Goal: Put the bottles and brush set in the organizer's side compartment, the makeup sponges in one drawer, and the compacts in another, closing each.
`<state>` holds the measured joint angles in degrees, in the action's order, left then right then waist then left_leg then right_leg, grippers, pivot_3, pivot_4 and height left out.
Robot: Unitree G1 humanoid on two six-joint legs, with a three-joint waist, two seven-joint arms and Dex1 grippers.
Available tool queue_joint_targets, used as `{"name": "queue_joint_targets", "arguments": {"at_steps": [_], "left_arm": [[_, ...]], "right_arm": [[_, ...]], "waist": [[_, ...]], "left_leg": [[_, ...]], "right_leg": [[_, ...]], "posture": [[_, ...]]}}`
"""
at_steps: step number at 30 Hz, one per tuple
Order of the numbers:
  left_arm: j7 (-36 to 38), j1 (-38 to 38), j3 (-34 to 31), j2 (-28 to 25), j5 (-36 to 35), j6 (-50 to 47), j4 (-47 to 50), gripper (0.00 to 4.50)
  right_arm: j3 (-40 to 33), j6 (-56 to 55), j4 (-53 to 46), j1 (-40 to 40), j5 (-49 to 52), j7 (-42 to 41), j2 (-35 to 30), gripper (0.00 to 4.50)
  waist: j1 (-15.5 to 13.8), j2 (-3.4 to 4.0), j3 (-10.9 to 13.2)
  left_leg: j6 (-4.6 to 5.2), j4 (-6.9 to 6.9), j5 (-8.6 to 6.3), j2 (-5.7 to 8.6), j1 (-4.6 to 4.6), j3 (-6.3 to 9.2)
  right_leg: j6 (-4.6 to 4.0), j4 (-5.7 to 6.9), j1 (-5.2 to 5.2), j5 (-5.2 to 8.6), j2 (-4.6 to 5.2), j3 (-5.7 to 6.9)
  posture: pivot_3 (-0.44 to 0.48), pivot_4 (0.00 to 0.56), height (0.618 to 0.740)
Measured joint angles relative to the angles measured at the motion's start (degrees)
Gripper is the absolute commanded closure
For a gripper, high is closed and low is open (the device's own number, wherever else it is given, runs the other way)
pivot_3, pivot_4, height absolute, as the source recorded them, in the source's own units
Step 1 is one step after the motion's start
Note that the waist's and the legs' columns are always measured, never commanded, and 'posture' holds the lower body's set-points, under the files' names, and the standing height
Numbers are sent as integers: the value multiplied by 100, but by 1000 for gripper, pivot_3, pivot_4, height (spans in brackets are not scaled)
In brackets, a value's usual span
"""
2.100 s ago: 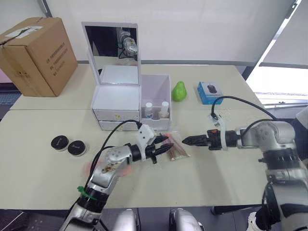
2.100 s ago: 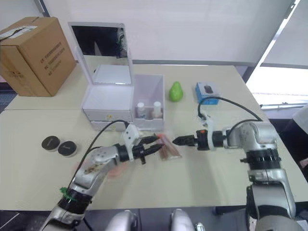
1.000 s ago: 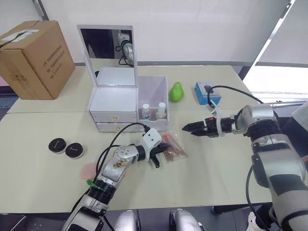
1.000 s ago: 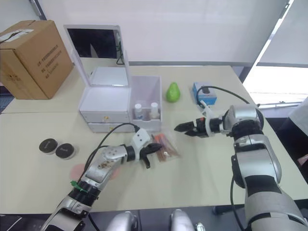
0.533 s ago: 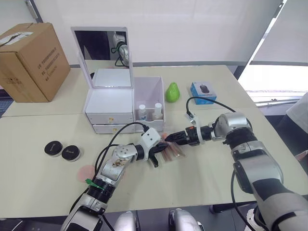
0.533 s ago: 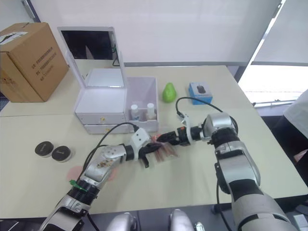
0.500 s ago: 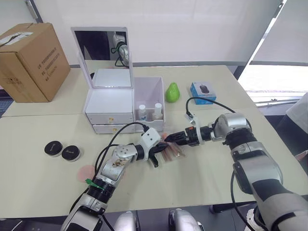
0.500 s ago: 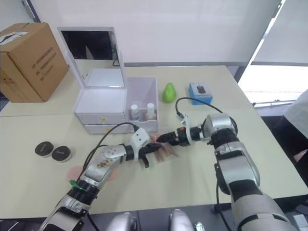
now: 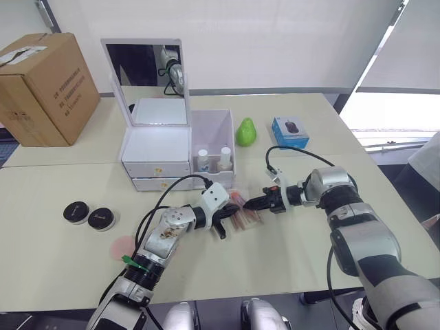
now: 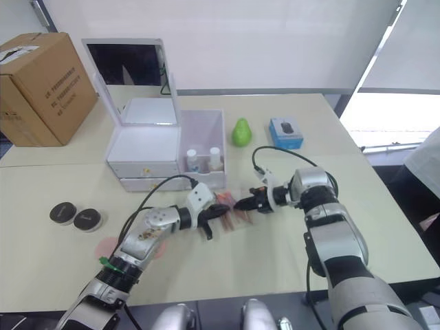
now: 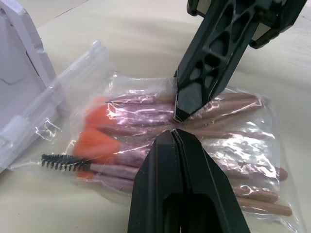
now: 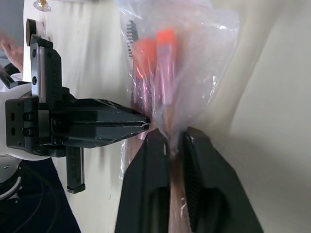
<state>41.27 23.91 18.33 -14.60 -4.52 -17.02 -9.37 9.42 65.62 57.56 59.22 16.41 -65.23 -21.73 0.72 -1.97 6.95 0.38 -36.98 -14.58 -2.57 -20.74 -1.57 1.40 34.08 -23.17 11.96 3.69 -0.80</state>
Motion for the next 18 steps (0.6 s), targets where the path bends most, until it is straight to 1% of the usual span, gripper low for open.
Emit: {"name": "queue_joint_targets", "arguments": {"at_steps": [7,10,12,14,16,18], "left_arm": [[13,-27,-28,-16,-18,41,22,4500],[118,-231,-126,-158,-140,-44,312,3918],[357,-555,-277,-411,-446,-267,856,3296],[591,-901,-527,-729,-864,-564,1592,2657],[721,-1173,-888,-1038,-1308,-891,2318,2012],[769,-1369,-1222,-1270,-1685,-1177,2904,1318]], "right_arm": [[-118,8,84,38,-39,-79,5,4416],[-203,91,79,37,-13,-99,-45,4416],[-263,217,-80,14,46,-131,-221,4416],[-295,418,-485,-109,136,-279,-491,4416],[-319,631,-1117,-363,309,-374,-748,4416],[-362,803,-1707,-662,494,-406,-939,4416]], "waist": [[2,0,0],[12,5,3],[12,8,6],[1,9,6],[-8,9,7],[-9,11,8]], "left_leg": [[0,0,0,0,-2,0],[0,0,0,-3,-8,1],[0,0,0,-5,-28,2],[0,0,0,-6,-40,4],[0,0,0,-7,-40,5],[0,0,0,-6,-35,6]], "right_leg": [[-10,0,-2,-6,-3,-4],[-20,0,-9,-12,-6,-7],[-25,-1,-25,-15,-11,-12],[-29,-1,-35,-18,-15,-17],[-29,-4,-33,-17,-16,-18],[-8,-7,-25,-3,-15,-19]], "posture": [[0,150,740],[0,150,740],[0,150,740],[0,150,740],[0,150,740],[0,150,740]]}}
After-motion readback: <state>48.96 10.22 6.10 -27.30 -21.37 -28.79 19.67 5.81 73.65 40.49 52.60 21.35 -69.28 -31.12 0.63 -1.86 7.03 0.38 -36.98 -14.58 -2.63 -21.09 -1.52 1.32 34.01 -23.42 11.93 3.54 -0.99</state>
